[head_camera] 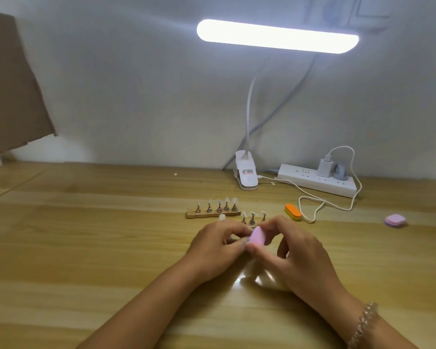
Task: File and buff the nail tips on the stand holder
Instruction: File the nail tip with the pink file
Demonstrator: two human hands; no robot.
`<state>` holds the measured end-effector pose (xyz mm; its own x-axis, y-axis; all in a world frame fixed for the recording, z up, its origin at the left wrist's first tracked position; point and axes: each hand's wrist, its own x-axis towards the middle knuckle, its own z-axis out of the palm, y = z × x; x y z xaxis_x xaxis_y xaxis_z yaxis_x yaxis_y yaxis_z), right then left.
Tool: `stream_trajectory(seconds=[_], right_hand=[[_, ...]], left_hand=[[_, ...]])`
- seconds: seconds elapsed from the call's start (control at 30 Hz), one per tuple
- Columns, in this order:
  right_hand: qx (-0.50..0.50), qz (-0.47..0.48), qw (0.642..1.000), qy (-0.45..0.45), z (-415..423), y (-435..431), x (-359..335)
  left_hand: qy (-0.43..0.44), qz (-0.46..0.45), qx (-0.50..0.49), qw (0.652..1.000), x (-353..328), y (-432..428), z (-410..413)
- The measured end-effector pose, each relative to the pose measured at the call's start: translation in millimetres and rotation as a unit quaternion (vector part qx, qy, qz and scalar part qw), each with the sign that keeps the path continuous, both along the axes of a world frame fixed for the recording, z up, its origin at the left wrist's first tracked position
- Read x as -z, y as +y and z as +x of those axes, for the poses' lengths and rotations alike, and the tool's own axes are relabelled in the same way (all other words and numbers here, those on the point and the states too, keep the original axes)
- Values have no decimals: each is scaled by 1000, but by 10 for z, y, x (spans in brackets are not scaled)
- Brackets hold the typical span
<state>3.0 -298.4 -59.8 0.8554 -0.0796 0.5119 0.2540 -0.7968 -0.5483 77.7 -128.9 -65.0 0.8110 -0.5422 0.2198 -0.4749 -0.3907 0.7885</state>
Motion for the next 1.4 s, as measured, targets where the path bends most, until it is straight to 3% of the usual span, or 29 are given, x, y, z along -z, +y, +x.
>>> stream_trajectory(seconds=[0.2,0.33,0.93,1.03,1.17,1.27,1.4], right_hand=[[6,-30,1000,-2,-24,18,0],[36,1,999,16,-5,-27,3],[-5,2,1000,9,-39,11,-15],[25,29,999,-14,-13,-22,-10],[-2,-35,999,-10,-36,47,-16],[27,-7,1000,-6,-17,6,-12],[-13,-50,999,-5,-58,56,-28]], left_hand=[[0,-8,-8,1000,10,-5,-10],[0,-8,-8,1000,31,5,7],[-14,-39,14,999,26,13,13],[-15,-23,12,1000,19,0,12],[-19,0,14,1000,12,4,15],[-44,30,3,999,32,14,24],[-57,53,-2,997,2,12,-14]])
